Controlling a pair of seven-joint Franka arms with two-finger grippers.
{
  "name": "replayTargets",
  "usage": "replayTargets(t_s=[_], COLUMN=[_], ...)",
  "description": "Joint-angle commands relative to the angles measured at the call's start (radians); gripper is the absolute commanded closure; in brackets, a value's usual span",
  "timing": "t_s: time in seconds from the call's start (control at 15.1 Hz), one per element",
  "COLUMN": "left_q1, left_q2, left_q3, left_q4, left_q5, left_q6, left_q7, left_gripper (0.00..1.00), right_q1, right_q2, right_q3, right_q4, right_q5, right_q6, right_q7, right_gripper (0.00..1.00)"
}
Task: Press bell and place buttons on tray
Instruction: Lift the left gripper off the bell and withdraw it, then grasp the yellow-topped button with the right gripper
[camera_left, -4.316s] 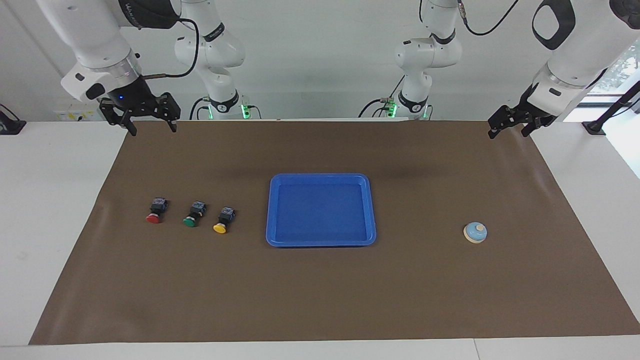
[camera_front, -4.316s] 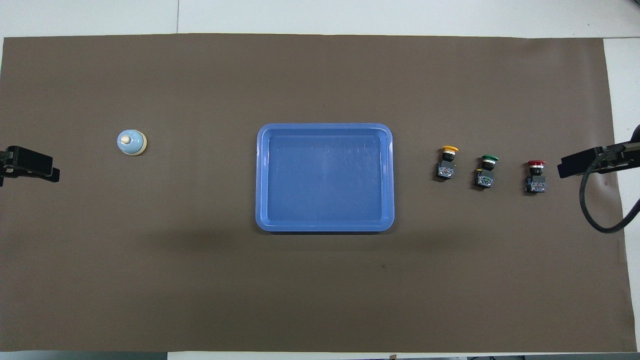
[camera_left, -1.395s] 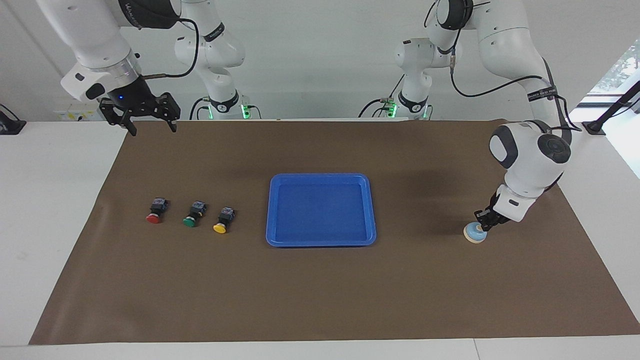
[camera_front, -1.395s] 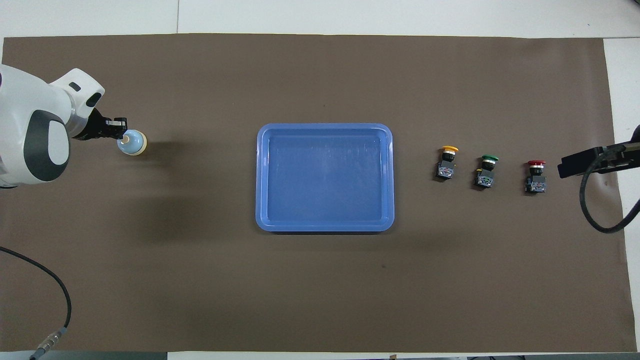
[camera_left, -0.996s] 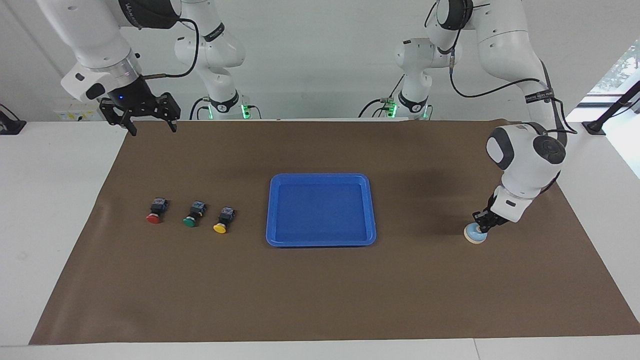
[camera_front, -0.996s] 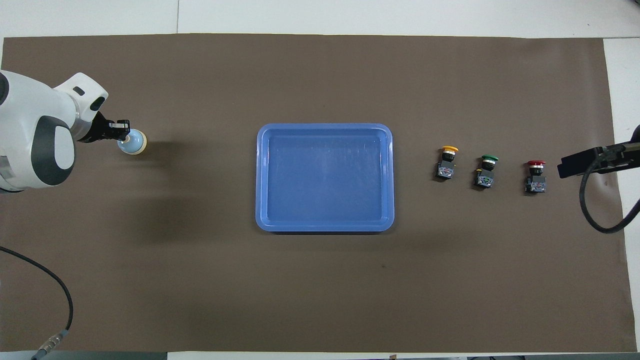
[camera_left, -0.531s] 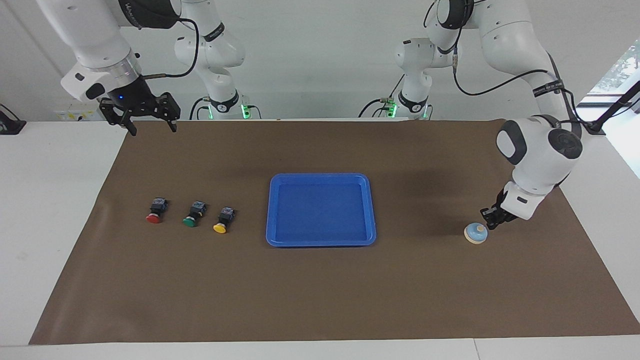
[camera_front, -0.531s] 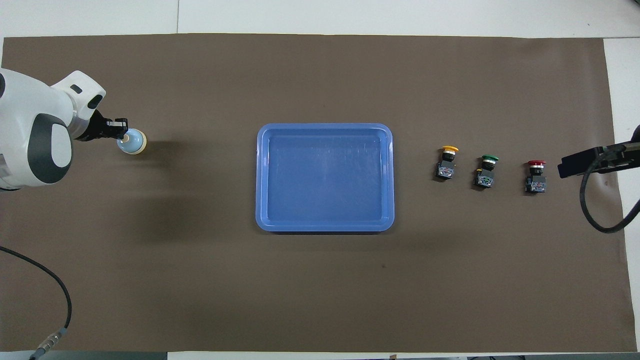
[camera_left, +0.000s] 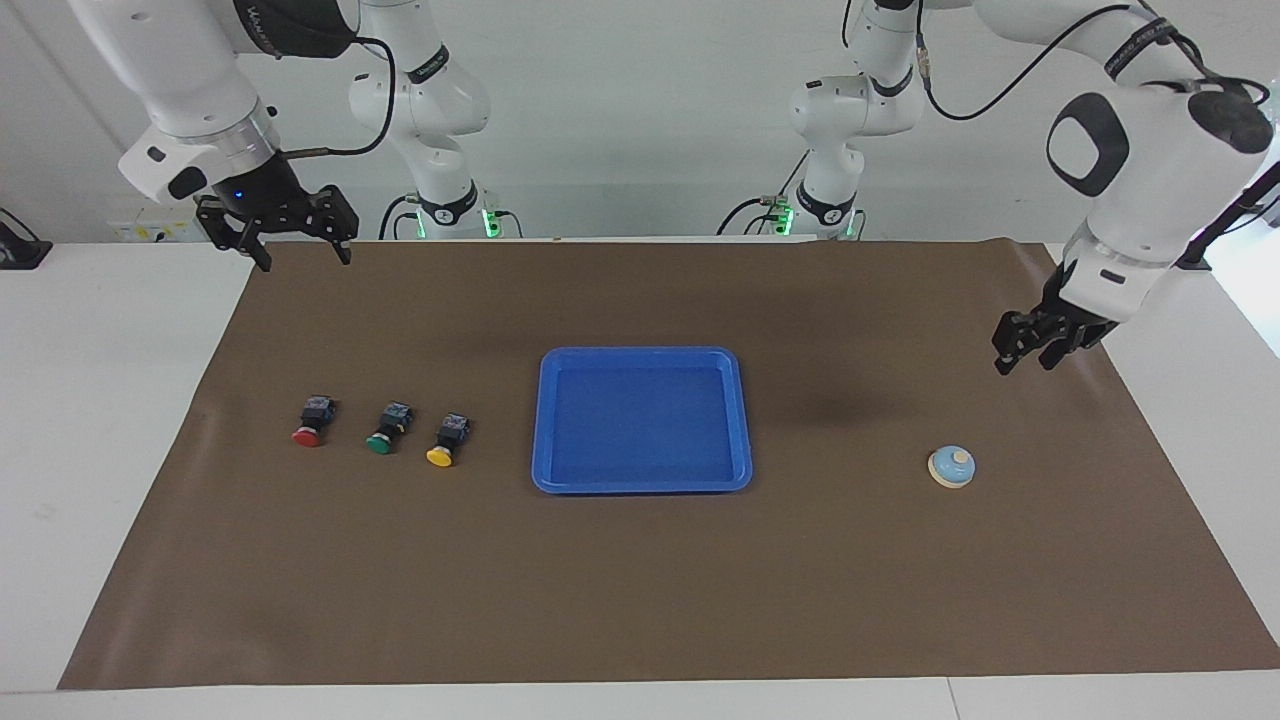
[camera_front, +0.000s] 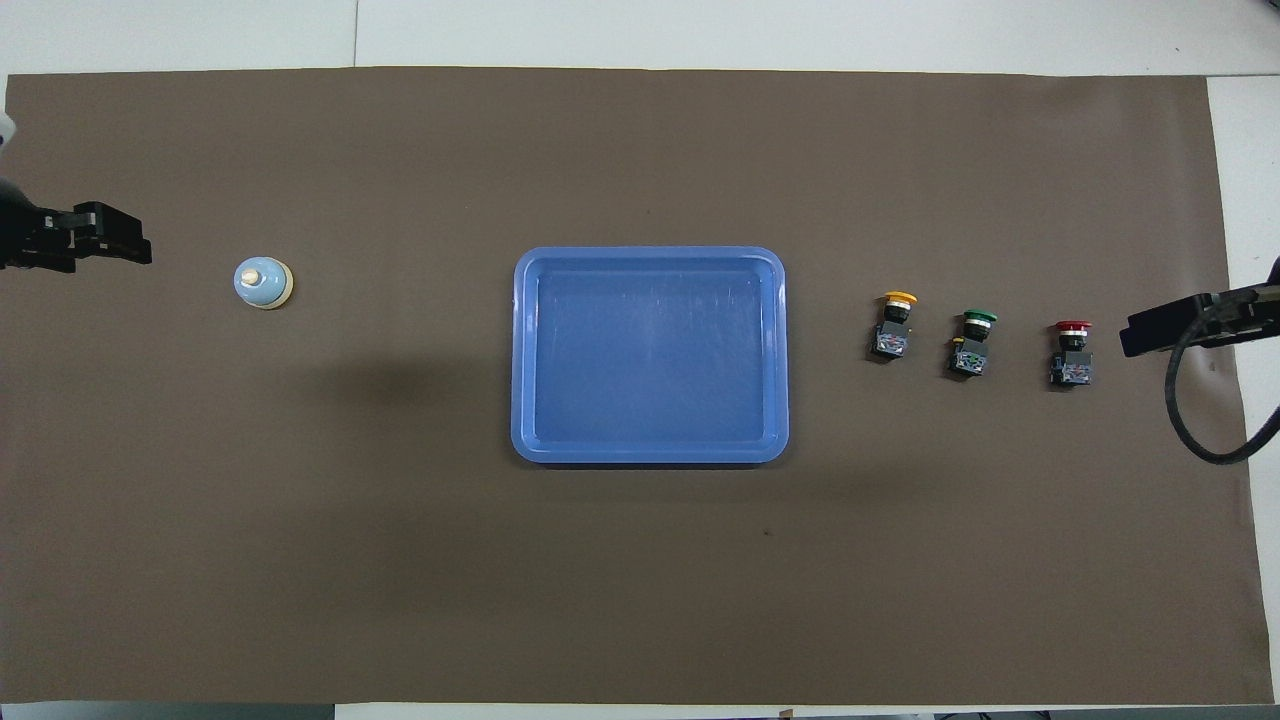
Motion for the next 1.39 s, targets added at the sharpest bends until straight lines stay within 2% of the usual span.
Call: replayTargets(t_s=[0.0,0.2,0.53,0.6,0.8,1.06,1.33], left_q1=[0.004,0.004,0.002,0.002,0.002,-0.001,-0.009], left_q2=[-0.076,-0.104,-0.115,-0.115,-0.115,-0.115,-0.116], left_q3=[0.000,0.000,0.000,0.000,0.000,0.000,-0.002], left_q4=[-0.028,-0.039,-0.060,-0.060,-0.060,-0.060,-0.053], left_q5=[0.004,0.004,0.006,0.004,0.004,0.004,0.004], left_q6=[-0.049,-0.112,-0.114,-0.112,-0.111,-0.117,-0.204], left_q7=[-0.004,-0.003,-0.003,-0.003,-0.001,-0.004,-0.004], left_gripper=[0.00,0.00,0.00,0.00,0.00,0.00,0.00], right_q1=[-0.012,-0.013,0.000,0.002,0.036,0.108,0.125], right_q2=[-0.017,-0.023,-0.028,-0.042,-0.095,-0.103,-0.036], right_q3=[0.003,0.003,0.005,0.006,0.017,0.015,0.017], right_q4=[-0.019,-0.022,-0.034,-0.061,-0.201,-0.327,-0.430], right_q5=[-0.009,-0.008,0.005,0.006,0.008,0.008,0.008], right_q6=[-0.012,-0.027,-0.022,-0.013,0.106,0.246,0.431], right_q7=[-0.015,-0.016,-0.010,0.002,0.085,0.221,0.298], right_gripper=[0.00,0.00,0.00,0.00,0.00,0.00,0.00])
